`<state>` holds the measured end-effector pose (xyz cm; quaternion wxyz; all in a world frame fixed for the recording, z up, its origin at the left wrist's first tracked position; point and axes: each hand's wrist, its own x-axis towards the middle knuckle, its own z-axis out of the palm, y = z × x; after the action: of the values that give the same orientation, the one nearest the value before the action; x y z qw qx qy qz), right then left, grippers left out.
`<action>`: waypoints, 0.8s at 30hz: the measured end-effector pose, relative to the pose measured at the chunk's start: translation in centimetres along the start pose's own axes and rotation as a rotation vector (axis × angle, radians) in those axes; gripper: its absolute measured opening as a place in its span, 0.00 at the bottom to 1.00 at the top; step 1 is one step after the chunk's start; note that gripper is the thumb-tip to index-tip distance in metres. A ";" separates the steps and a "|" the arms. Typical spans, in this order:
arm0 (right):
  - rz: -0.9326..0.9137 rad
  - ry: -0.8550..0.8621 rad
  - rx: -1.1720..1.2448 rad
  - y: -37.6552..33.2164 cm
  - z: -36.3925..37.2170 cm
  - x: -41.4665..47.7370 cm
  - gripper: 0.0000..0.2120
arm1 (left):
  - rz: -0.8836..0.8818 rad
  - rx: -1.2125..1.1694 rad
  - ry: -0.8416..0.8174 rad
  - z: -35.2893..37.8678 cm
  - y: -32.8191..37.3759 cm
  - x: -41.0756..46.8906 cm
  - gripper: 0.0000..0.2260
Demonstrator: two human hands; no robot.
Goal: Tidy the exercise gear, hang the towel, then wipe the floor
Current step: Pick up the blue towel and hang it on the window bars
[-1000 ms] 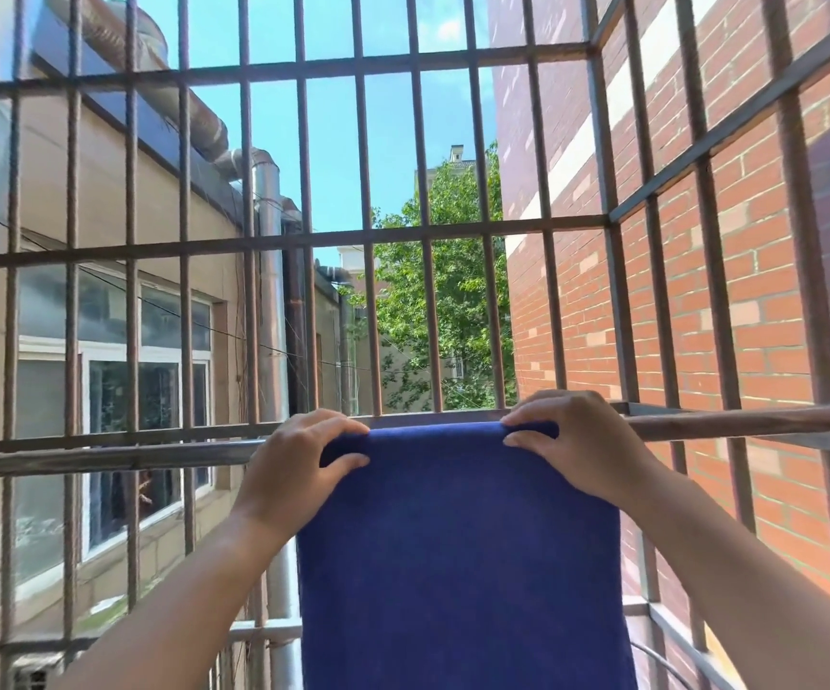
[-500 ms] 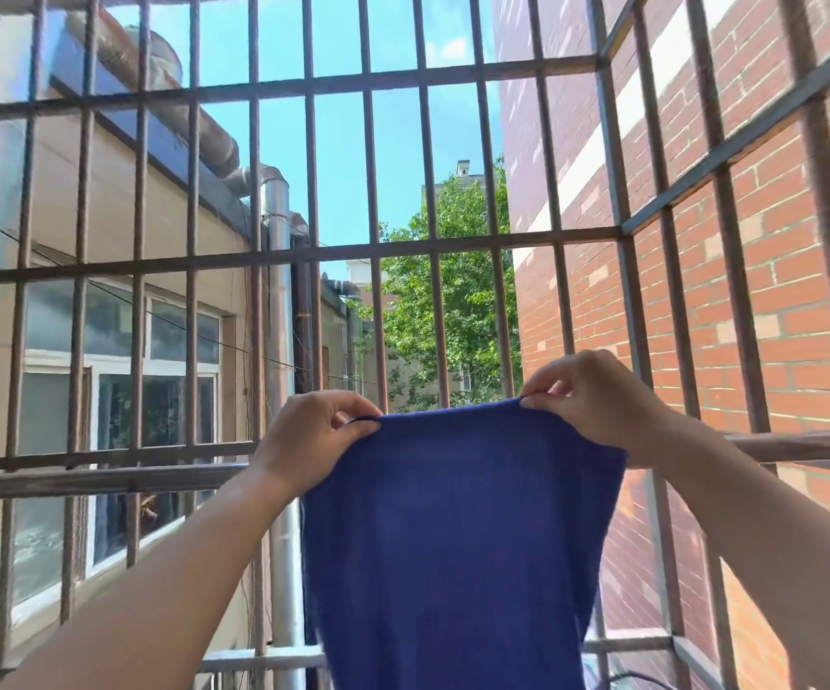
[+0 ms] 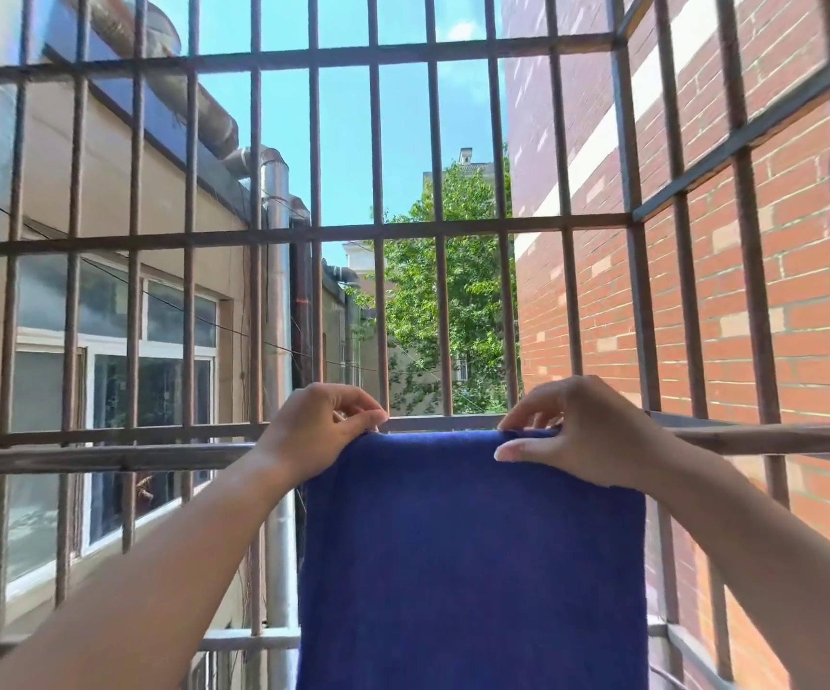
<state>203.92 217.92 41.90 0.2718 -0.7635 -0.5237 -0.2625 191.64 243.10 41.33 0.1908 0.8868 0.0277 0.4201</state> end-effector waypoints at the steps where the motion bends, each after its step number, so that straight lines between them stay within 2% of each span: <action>1: -0.011 -0.008 -0.061 -0.2 0.4 -0.1 0.13 | 0.007 0.020 -0.010 0.0 0.1 -0.2 0.05; 3: -0.025 0.023 -0.109 -0.2 1.1 -0.3 0.14 | 0.035 0.077 -0.037 0.0 0.4 -0.8 0.05; 7: -0.029 0.105 -0.033 0.4 1.6 -0.8 0.11 | 0.115 0.155 -0.003 -0.1 0.6 -2.6 0.04; 10: -0.040 0.144 0.007 0.4 1.8 -0.8 0.07 | 0.112 0.194 0.026 -0.4 -0.3 -4.1 0.13; 12: -0.027 0.174 0.042 0.4 1.8 -0.6 0.05 | 0.103 0.191 0.052 -0.4 -0.7 -4.5 0.15; 19: 0.057 0.255 0.070 1.2 1.2 -0.4 0.04 | 0.032 0.015 0.045 -1.4 -0.6 -3.5 0.07; 24: 0.084 0.208 0.082 1.6 1.0 0.1 0.03 | 0.001 0.098 0.039 -1.8 -0.2 -1.3 0.05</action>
<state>205.53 218.18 41.05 0.3667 -0.7415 -0.4705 -0.3072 189.43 243.55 41.32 0.1466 0.8866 0.0515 0.4356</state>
